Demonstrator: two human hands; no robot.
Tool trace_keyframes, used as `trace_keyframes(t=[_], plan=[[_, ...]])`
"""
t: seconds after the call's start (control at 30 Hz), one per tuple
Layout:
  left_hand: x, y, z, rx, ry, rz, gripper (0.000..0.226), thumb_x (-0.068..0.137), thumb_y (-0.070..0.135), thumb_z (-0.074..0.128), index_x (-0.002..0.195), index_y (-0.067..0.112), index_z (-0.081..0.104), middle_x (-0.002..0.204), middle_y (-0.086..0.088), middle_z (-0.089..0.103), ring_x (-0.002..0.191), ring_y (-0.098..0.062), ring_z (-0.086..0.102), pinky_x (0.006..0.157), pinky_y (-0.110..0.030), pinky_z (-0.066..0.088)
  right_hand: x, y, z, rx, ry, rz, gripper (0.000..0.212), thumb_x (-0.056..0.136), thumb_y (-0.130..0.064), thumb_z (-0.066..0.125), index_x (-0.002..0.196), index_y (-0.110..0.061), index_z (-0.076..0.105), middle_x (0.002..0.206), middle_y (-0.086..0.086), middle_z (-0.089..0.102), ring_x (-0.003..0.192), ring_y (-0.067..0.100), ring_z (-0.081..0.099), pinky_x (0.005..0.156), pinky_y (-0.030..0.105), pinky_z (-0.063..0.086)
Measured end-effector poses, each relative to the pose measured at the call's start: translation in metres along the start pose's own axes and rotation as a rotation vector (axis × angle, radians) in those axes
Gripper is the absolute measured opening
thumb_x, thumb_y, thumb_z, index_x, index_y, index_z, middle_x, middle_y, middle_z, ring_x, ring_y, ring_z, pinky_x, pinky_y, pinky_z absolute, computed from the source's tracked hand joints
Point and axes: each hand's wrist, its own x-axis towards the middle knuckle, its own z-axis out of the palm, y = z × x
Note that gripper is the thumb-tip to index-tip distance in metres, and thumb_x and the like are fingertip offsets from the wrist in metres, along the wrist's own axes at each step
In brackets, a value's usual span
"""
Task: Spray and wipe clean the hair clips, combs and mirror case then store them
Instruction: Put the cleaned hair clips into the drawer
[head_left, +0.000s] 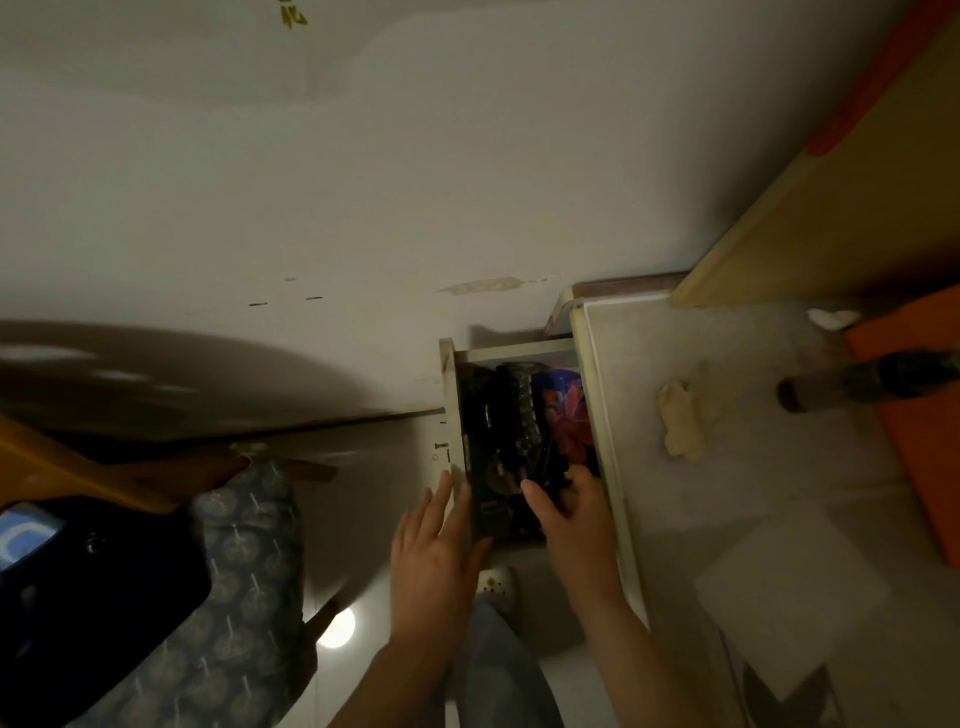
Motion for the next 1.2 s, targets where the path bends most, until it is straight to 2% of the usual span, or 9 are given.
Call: trace_keyframes(t=[0.1, 0.33, 0.47, 0.6, 0.7, 0.83, 0.97, 1.13, 1.2], plan=[[-0.003, -0.011, 0.006, 0.169, -0.114, -0.019, 0.070, 0.099, 0.049, 0.032, 0.135, 0.039, -0.027, 0.149, 0.007, -0.030, 0.140, -0.014, -0.024, 0.112, -0.032, -0.015, 0.001, 0.006, -0.001, -0.148, -0.003, -0.038, 0.020, 0.088, -0.022, 0.066, 0.105, -0.025, 0.055, 0.098, -0.009, 0.065, 0.091, -0.002, 0.061, 0.068, 0.005, 0.047], [-0.004, -0.023, 0.013, 0.327, -0.155, -0.047, 0.081, 0.097, 0.053, 0.034, 0.125, 0.045, -0.041, 0.138, -0.001, -0.046, 0.134, -0.020, -0.030, 0.109, -0.037, -0.015, 0.003, 0.020, 0.016, -0.258, -0.012, -0.038, 0.015, 0.086, -0.018, 0.070, 0.100, -0.018, 0.065, 0.095, -0.004, 0.067, 0.092, 0.008, 0.064, 0.072, 0.011, 0.050], [-0.004, -0.029, 0.018, 0.307, -0.127, -0.036, 0.076, 0.096, 0.055, 0.032, 0.129, 0.045, -0.036, 0.139, -0.001, -0.045, 0.134, -0.020, -0.028, 0.109, -0.037, -0.014, 0.007, 0.024, 0.028, -0.244, 0.065, 0.002, 0.024, 0.082, -0.017, 0.074, 0.103, -0.014, 0.063, 0.096, -0.001, 0.069, 0.092, 0.013, 0.066, 0.080, 0.030, 0.056], [-0.003, -0.029, 0.019, 0.191, -0.079, -0.018, 0.073, 0.094, 0.049, 0.045, 0.140, 0.044, -0.012, 0.148, -0.002, -0.027, 0.140, -0.025, -0.015, 0.111, -0.039, -0.009, 0.012, 0.031, 0.034, -0.275, 0.136, -0.017, 0.018, 0.079, -0.018, 0.076, 0.093, -0.016, 0.064, 0.095, 0.000, 0.067, 0.088, 0.013, 0.065, 0.070, 0.020, 0.052], [-0.003, -0.030, 0.019, 0.166, -0.064, 0.004, 0.072, 0.093, 0.048, 0.047, 0.141, 0.043, -0.006, 0.150, -0.002, -0.021, 0.140, -0.024, -0.012, 0.111, -0.040, -0.007, 0.013, 0.039, 0.038, -0.325, 0.190, -0.055, 0.019, 0.077, -0.021, 0.078, 0.092, -0.017, 0.066, 0.101, 0.001, 0.060, 0.090, 0.014, 0.062, 0.065, 0.012, 0.044], [-0.003, -0.031, 0.019, 0.178, -0.081, 0.003, 0.070, 0.093, 0.053, 0.039, 0.140, 0.044, -0.012, 0.150, -0.002, -0.025, 0.144, -0.025, -0.010, 0.111, -0.039, -0.009, 0.017, 0.051, 0.043, -0.410, 0.239, -0.057, 0.023, 0.077, -0.024, 0.078, 0.096, -0.013, 0.068, 0.113, 0.007, 0.057, 0.097, 0.021, 0.061, 0.067, 0.016, 0.047], [-0.002, -0.026, 0.013, 0.152, -0.043, 0.021, 0.071, 0.087, 0.042, 0.060, 0.143, 0.034, 0.017, 0.156, -0.014, 0.015, 0.141, -0.037, 0.023, 0.109, -0.048, 0.009, 0.021, 0.059, 0.048, -0.572, 0.253, -0.095, 0.022, 0.075, -0.030, 0.079, 0.091, -0.017, 0.070, 0.112, 0.005, 0.054, 0.099, 0.020, 0.055, 0.079, 0.028, 0.050], [-0.002, -0.028, 0.014, 0.144, -0.030, 0.026, 0.072, 0.088, 0.042, 0.059, 0.144, 0.035, 0.013, 0.156, -0.014, 0.012, 0.142, -0.036, 0.020, 0.111, -0.049, 0.010, 0.024, 0.058, 0.049, -0.563, 0.246, -0.113, 0.030, 0.073, -0.031, 0.080, 0.098, -0.018, 0.070, 0.109, 0.004, 0.052, 0.098, 0.021, 0.055, 0.082, 0.037, 0.053], [-0.002, -0.030, 0.016, 0.170, -0.069, 0.020, 0.071, 0.094, 0.048, 0.045, 0.141, 0.043, -0.007, 0.155, -0.006, -0.013, 0.147, -0.029, 0.001, 0.113, -0.042, -0.003, 0.023, 0.056, 0.045, -0.502, 0.235, -0.124, 0.035, 0.073, -0.031, 0.080, 0.104, -0.018, 0.070, 0.109, 0.002, 0.051, 0.099, 0.018, 0.054, 0.082, 0.032, 0.051]])
